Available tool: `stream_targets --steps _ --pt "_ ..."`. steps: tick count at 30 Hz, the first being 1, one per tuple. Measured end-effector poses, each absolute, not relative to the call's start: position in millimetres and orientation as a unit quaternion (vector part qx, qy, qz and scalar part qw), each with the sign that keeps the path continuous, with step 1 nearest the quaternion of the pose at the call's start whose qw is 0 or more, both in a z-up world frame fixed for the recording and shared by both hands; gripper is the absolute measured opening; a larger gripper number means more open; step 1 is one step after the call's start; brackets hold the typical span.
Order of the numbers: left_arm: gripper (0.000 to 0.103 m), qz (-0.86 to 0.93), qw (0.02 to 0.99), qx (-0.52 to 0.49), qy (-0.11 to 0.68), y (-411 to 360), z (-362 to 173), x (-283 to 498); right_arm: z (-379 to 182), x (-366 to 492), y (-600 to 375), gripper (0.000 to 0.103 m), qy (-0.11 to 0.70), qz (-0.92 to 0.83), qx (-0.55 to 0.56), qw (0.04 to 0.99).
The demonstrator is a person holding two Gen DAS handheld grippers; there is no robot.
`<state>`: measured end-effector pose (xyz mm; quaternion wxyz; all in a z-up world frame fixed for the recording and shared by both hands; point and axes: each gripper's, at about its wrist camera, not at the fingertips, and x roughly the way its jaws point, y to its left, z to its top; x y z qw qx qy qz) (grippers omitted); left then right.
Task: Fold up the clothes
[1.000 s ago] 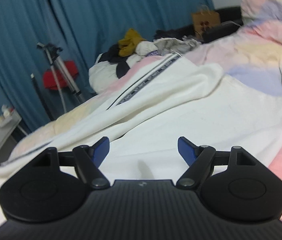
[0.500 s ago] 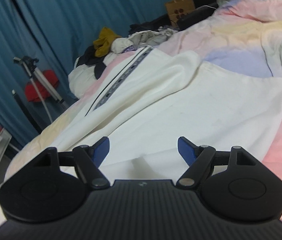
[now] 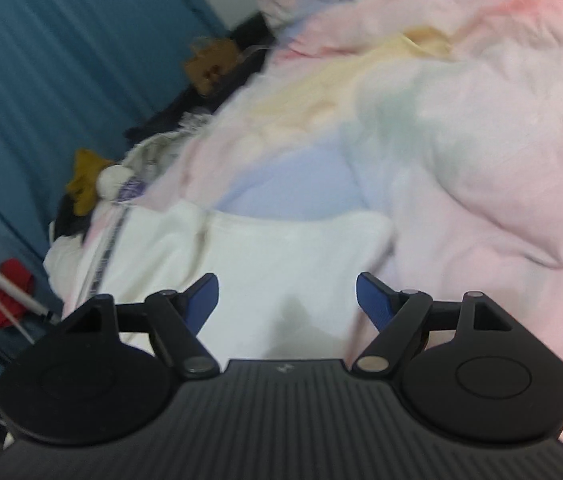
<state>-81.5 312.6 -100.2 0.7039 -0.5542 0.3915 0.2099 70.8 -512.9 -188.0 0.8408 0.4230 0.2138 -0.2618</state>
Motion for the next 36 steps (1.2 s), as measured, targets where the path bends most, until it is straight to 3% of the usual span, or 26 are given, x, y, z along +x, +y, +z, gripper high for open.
stream_targets --steps 7,14,16,19,20,24,26,27,29,33,36 --pt "0.096 0.176 0.731 -0.552 0.360 304 -85 -89 -219 94 -520 0.078 0.248 -0.269 0.455 0.812" --pt "0.092 0.150 0.726 -0.581 0.336 303 -92 -101 -197 101 -505 0.076 0.151 -0.186 0.455 0.858" --pt "0.085 0.151 0.727 -0.579 0.338 304 -96 -101 -196 106 -500 0.075 0.162 -0.187 0.441 0.863" --pt "0.067 0.169 0.729 -0.572 0.338 303 -102 -91 -209 111 -501 0.074 0.198 -0.208 0.443 0.849" --pt "0.062 0.174 0.729 -0.569 0.337 302 -104 -88 -215 111 -504 0.068 0.206 -0.216 0.453 0.840" --pt "0.043 0.177 0.734 -0.571 0.323 302 -108 -85 -227 112 -504 0.031 0.226 -0.249 0.440 0.833" --pt "0.012 0.182 0.730 -0.580 0.313 303 -110 -91 -228 112 -499 0.018 0.232 -0.265 0.418 0.837" --pt "0.012 0.182 0.730 -0.581 0.310 304 -110 -93 -224 110 -497 0.011 0.225 -0.269 0.413 0.840" --pt "0.010 0.182 0.736 -0.575 0.308 302 -108 -92 -218 107 -494 0.006 0.209 -0.277 0.404 0.846" --pt "0.007 0.167 0.745 -0.583 0.279 302 -95 -95 -204 90 -499 0.005 0.164 -0.284 0.420 0.846" --pt "0.007 0.122 0.716 -0.644 0.241 314 -90 -111 -190 77 -500 0.005 0.124 -0.288 0.421 0.851"
